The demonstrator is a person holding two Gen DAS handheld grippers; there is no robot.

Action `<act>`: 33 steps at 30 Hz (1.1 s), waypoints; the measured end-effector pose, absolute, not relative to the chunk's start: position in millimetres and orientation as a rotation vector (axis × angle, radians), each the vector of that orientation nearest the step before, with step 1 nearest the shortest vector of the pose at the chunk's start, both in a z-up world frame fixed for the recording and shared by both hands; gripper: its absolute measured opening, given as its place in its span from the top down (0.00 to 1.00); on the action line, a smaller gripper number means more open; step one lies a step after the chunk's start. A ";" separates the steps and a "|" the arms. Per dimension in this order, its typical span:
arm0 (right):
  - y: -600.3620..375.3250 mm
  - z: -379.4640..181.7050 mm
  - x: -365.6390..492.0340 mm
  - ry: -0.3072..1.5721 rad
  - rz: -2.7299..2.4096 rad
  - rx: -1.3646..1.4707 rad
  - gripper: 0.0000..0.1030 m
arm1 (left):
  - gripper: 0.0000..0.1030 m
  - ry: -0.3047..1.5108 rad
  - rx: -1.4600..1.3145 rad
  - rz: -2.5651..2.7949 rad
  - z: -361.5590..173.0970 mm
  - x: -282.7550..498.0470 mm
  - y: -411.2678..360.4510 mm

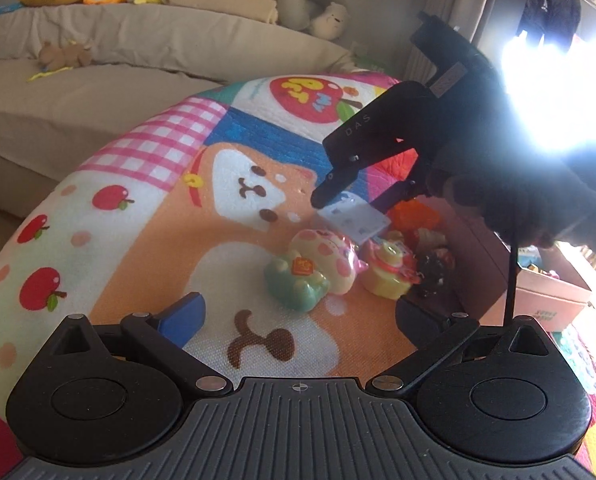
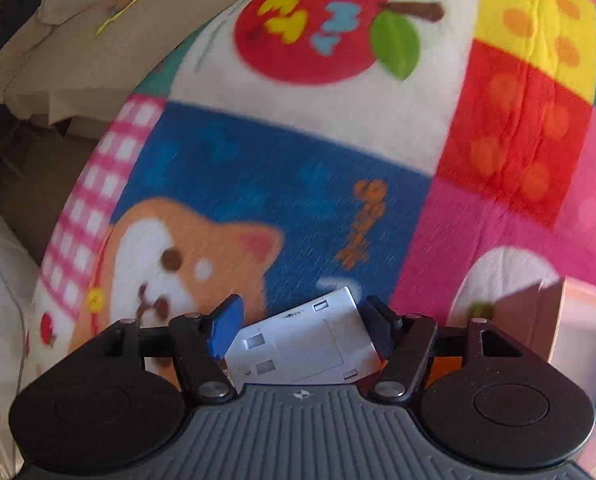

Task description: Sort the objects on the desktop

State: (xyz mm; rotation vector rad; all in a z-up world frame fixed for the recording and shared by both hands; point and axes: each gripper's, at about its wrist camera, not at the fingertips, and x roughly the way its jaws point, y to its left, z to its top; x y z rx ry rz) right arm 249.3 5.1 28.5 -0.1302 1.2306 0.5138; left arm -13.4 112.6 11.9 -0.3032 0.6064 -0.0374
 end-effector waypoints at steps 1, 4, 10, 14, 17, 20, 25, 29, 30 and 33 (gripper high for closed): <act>4.8 30.9 234.9 1.240 0.543 -0.148 0.34 | 0.00 0.609 -0.293 -0.042 12.1 -15.2 110.8; -15.9 44.8 197.9 1.283 0.617 -0.085 0.34 | 0.00 0.617 -0.279 -0.058 12.6 -21.2 106.8; -91.7 103.4 109.4 0.980 0.613 -0.119 0.33 | 0.00 0.632 -0.208 -0.024 15.4 -25.7 92.7; -132.1 105.1 63.2 0.774 0.507 -0.227 0.33 | 0.00 0.636 -0.144 -0.012 18.6 -25.4 81.4; -176.3 101.6 42.4 0.655 0.366 -0.230 0.31 | 0.00 0.627 -0.077 0.005 20.0 -22.3 73.1; -227.3 91.0 45.8 0.602 0.176 -0.098 0.22 | 0.00 0.619 -0.032 0.034 21.9 -17.3 68.5; -294.1 48.0 73.7 0.719 0.101 0.244 0.22 | 0.00 0.633 0.002 0.065 21.3 -13.3 71.5; -280.7 26.8 88.2 0.699 0.122 0.273 0.20 | 0.00 0.645 0.025 0.064 20.4 -12.5 75.9; -276.7 25.1 91.9 0.689 0.138 0.270 0.20 | 0.00 0.644 0.033 0.064 20.1 -11.3 76.3; -267.0 27.2 93.1 0.640 0.147 0.250 0.22 | 0.00 0.647 0.060 0.078 17.6 -5.2 76.9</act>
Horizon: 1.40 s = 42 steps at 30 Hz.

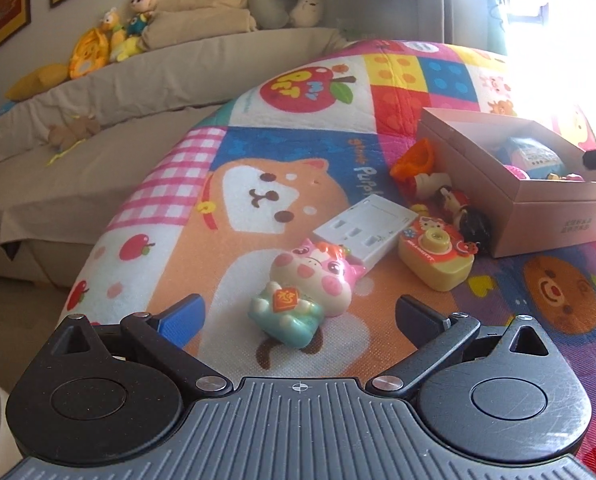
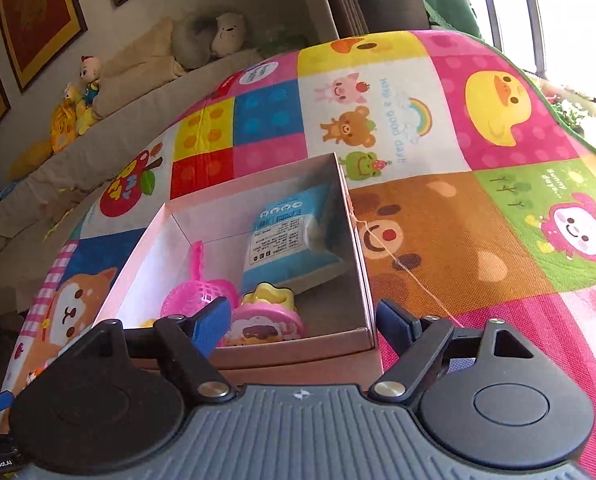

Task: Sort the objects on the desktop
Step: 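Grasp the pink-and-yellow Hello Kitty lens toy with the right tool, then lift the lens toy with the right tool while the left tool grasps the pink pig figurine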

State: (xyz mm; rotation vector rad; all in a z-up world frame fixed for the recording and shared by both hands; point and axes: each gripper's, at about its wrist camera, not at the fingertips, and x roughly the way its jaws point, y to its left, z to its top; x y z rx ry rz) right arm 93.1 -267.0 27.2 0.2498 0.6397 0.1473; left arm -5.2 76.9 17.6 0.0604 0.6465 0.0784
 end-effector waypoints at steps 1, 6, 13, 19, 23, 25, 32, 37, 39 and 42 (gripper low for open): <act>-261.4 32.6 84.7 0.590 0.129 0.210 0.22 | 0.00 0.650 0.065 0.078 16.4 -2.1 77.5; -207.7 58.5 32.0 0.446 0.288 -0.052 0.33 | 0.00 0.629 0.037 0.119 22.7 6.4 89.7; -103.6 24.5 18.1 0.628 0.535 -0.226 0.51 | 0.00 0.570 -0.057 0.163 42.8 -11.2 119.8; -62.1 -0.3 58.7 0.727 0.468 -0.189 0.52 | 0.00 0.584 -0.057 0.101 39.4 -23.9 127.2; -64.4 5.6 48.7 0.734 0.521 -0.200 0.60 | 0.00 0.595 -0.039 0.047 34.6 -22.9 119.6; -75.7 10.4 32.0 0.731 0.557 -0.227 0.60 | 0.00 0.601 -0.021 0.010 32.1 -19.6 112.0; -169.1 18.2 -19.1 0.741 0.487 -0.256 0.60 | 0.00 0.672 0.015 0.024 16.5 13.1 85.7; -225.3 13.2 -31.3 0.719 0.338 -0.178 0.53 | 0.08 0.705 -0.008 0.060 13.4 20.1 83.8; -238.8 9.6 -33.3 0.707 0.301 -0.138 0.42 | 0.28 0.724 0.008 0.073 12.2 20.5 81.8; -244.8 2.2 -35.0 0.701 0.285 -0.109 0.34 | 0.37 0.721 0.027 0.086 13.5 18.8 80.8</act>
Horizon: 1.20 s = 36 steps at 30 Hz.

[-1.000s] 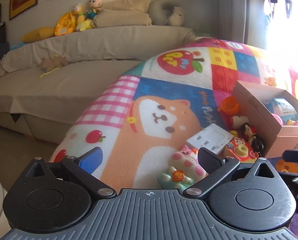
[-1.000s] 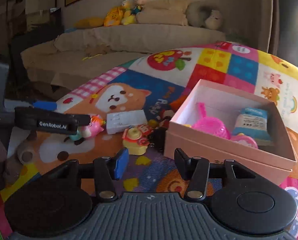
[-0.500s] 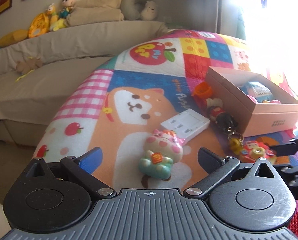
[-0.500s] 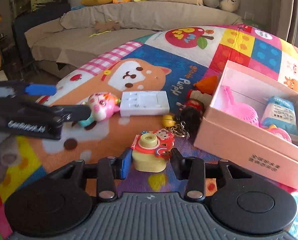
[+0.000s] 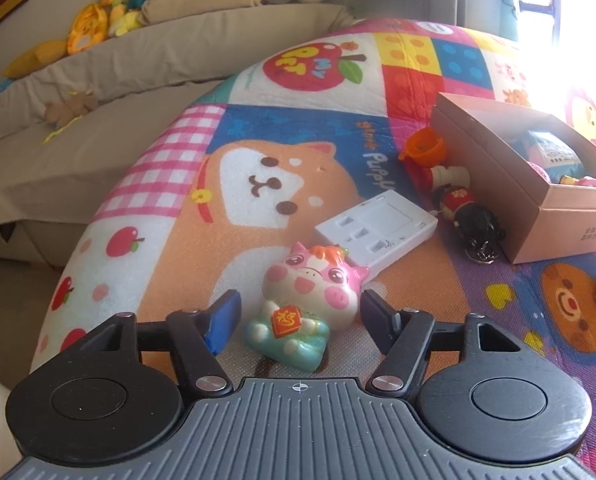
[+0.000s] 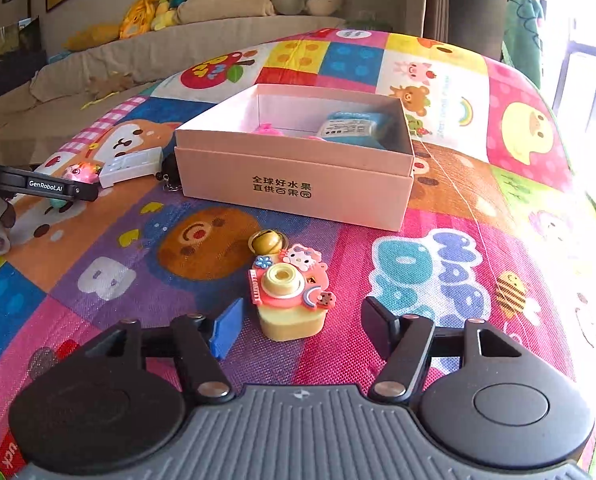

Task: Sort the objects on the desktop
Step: 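Lift the lens toy with the right tool while the left tool grasps the pink pig figurine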

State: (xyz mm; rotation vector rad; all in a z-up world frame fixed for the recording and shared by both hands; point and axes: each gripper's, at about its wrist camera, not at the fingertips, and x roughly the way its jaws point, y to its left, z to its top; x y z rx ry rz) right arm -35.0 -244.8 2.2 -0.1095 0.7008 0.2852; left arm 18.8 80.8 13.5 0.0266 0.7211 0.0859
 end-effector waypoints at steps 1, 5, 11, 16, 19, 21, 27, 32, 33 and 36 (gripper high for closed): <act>-244.8 -0.1 -34.8 0.703 0.284 -0.104 0.33 | 0.44 0.721 0.032 0.087 14.7 17.9 79.9; -243.2 -3.6 -35.5 0.693 0.279 -0.107 0.28 | 0.45 0.706 0.053 0.033 23.7 -1.6 64.4; -243.7 -2.6 -35.8 0.690 0.272 -0.103 0.24 | 0.42 0.719 0.047 -0.155 25.7 -37.6 17.8; -244.9 -1.6 -31.7 0.695 0.212 -0.179 0.22 | 0.30 0.729 0.055 -0.208 21.2 -49.8 -0.9; -250.7 -0.5 -29.0 0.675 0.126 -0.244 0.21 | 0.24 0.734 0.053 -0.210 18.9 -52.6 -1.6; -255.9 -0.2 -27.1 0.647 0.043 -0.292 0.21 | 0.21 0.740 0.047 -0.205 16.2 -53.3 0.2; -274.4 4.9 -18.1 0.731 0.139 -0.064 0.21 | 0.13 0.735 0.052 -0.196 10.4 -55.0 1.4; -250.5 0.5 -7.4 0.731 0.176 -0.063 0.24 | 0.10 0.730 0.059 -0.199 8.8 -55.9 0.0; -245.4 -0.4 -4.3 0.728 0.177 -0.072 0.27 | 0.10 0.729 0.058 -0.199 8.8 -56.1 0.3; -235.9 -1.8 4.0 0.722 0.180 -0.073 0.43 | 0.10 0.730 0.053 -0.201 9.4 -57.7 1.9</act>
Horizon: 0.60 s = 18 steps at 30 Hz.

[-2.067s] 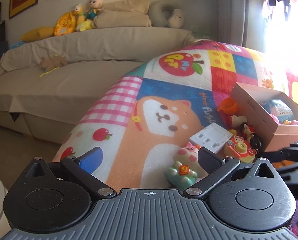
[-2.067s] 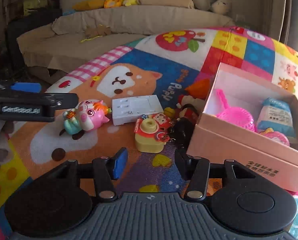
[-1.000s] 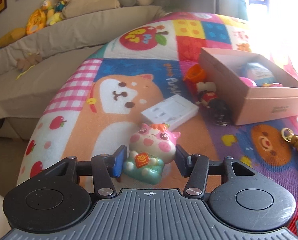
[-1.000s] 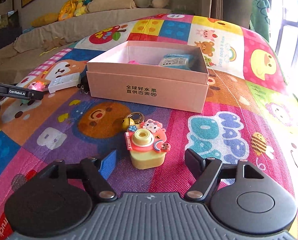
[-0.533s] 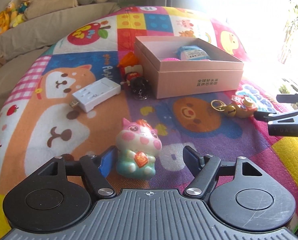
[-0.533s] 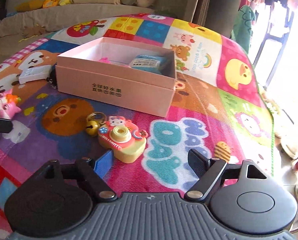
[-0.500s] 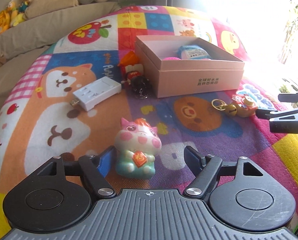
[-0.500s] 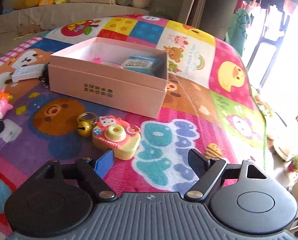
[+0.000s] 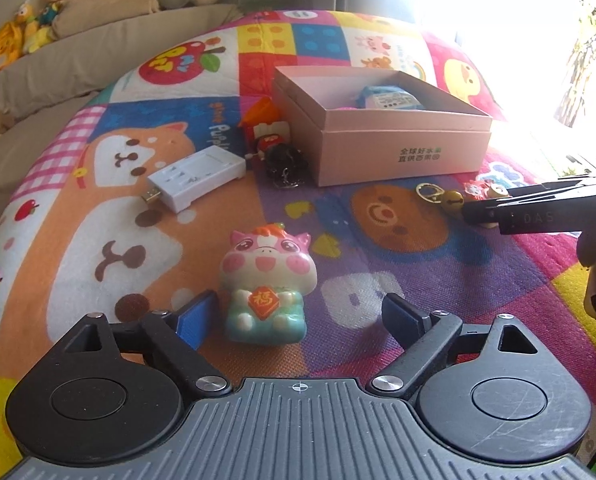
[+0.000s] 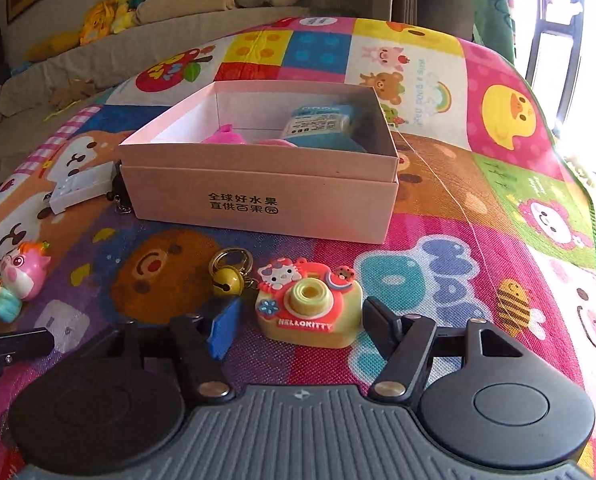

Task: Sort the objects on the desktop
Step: 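Lift the lens toy with the right tool while the left tool grasps the pink pig figurine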

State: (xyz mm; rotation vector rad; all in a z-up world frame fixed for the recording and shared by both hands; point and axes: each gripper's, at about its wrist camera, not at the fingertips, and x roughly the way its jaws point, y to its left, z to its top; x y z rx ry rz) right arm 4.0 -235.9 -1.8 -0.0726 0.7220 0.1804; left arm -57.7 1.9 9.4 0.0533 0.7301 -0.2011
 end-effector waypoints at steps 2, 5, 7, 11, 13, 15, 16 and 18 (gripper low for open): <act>-232.8 0.1 3.5 0.727 0.202 -0.076 0.46 | 0.09 0.729 0.048 -0.203 9.7 -59.1 3.9; -229.5 1.2 -8.2 0.736 0.253 -0.097 0.46 | 0.11 0.720 0.037 -0.194 11.7 -59.1 6.3; -227.8 2.6 -20.5 0.740 0.291 -0.120 0.46 | 0.15 0.720 0.032 -0.172 12.1 -54.8 7.3; -226.1 7.2 -39.9 0.766 0.351 -0.143 0.46 | 0.37 0.729 0.042 -0.138 13.9 -42.8 7.2; -225.4 10.2 -46.8 0.776 0.366 -0.150 0.46 | 0.47 0.730 0.065 -0.149 17.1 -42.8 4.3; -225.5 15.7 -56.4 0.775 0.379 -0.162 0.46 | 0.48 0.718 0.095 -0.170 21.8 -48.7 -0.2; -226.3 19.7 -60.9 0.767 0.383 -0.167 0.46 | 0.48 0.706 0.107 -0.182 25.7 -53.3 -2.8; -229.7 31.4 -69.8 0.738 0.387 -0.173 0.46 | 0.48 0.664 0.111 -0.217 40.3 -63.0 -7.5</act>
